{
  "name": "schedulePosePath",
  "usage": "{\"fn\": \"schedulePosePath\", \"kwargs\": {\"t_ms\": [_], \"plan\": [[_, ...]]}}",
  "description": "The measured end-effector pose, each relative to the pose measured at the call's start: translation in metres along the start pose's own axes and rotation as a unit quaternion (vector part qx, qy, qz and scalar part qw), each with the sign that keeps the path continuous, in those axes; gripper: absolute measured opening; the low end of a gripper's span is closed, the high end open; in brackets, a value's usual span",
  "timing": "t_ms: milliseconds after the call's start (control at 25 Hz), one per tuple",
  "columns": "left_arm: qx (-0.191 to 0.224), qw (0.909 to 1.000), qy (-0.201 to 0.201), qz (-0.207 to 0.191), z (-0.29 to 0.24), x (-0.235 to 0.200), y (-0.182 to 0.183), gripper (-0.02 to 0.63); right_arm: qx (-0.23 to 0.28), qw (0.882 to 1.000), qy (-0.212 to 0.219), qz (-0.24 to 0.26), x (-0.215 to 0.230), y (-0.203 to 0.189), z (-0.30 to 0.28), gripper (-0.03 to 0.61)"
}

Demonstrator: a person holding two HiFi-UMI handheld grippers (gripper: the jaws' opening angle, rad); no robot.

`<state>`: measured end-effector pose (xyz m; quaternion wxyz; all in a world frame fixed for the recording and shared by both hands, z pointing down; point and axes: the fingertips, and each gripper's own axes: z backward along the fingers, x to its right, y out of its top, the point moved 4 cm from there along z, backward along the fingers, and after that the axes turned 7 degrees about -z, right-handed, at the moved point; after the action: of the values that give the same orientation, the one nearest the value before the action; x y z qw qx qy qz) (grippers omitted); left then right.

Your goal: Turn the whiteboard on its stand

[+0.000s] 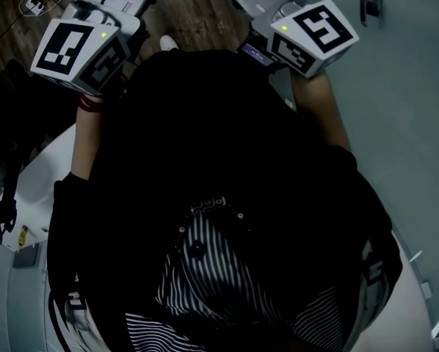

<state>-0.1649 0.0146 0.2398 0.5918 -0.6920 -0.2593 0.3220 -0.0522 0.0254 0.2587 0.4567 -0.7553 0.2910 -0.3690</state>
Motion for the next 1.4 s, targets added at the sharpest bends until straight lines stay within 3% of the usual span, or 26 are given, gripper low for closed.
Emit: {"fn": "schedulePosePath", "kwargs": {"t_ms": [120, 280, 400, 520, 680, 880, 1200, 1400], "plan": [[0.001, 0.9990, -0.007, -0.043, 0.006, -0.013, 0.002, 0.003, -0.003, 1.000, 0.011, -0.004, -0.003, 0.002, -0.026, 0.000], [-0.010, 0.9998, -0.005, -0.015, 0.018, -0.039, -0.016, 0.003, -0.019, 1.000, 0.018, -0.003, -0.006, -0.002, -0.060, 0.000], [-0.008, 0.9997, 0.021, -0.002, 0.031, -0.057, -0.021, 0.003, -0.023, 1.000, 0.020, -0.001, -0.009, 0.000, -0.075, 0.000], [-0.002, 0.9989, 0.048, 0.002, 0.043, -0.061, -0.015, 0.003, -0.027, 0.999, 0.035, 0.004, -0.013, 0.002, -0.075, 0.000], [-0.005, 0.9985, 0.053, 0.010, 0.044, -0.059, -0.020, 0.003, -0.022, 0.999, 0.034, -0.002, -0.005, 0.005, -0.072, 0.000], [-0.008, 0.9969, 0.069, 0.038, 0.032, -0.063, -0.026, 0.003, -0.008, 0.999, 0.023, -0.021, 0.024, 0.007, -0.072, 0.000], [-0.015, 0.9970, 0.073, 0.019, -0.023, -0.092, 0.003, 0.003, 0.024, 0.997, 0.049, -0.056, 0.087, 0.048, -0.082, 0.000], [0.000, 0.9972, 0.066, 0.033, -0.067, -0.111, 0.017, 0.003, 0.033, 0.997, 0.053, -0.055, 0.131, 0.073, -0.089, 0.000]]}}
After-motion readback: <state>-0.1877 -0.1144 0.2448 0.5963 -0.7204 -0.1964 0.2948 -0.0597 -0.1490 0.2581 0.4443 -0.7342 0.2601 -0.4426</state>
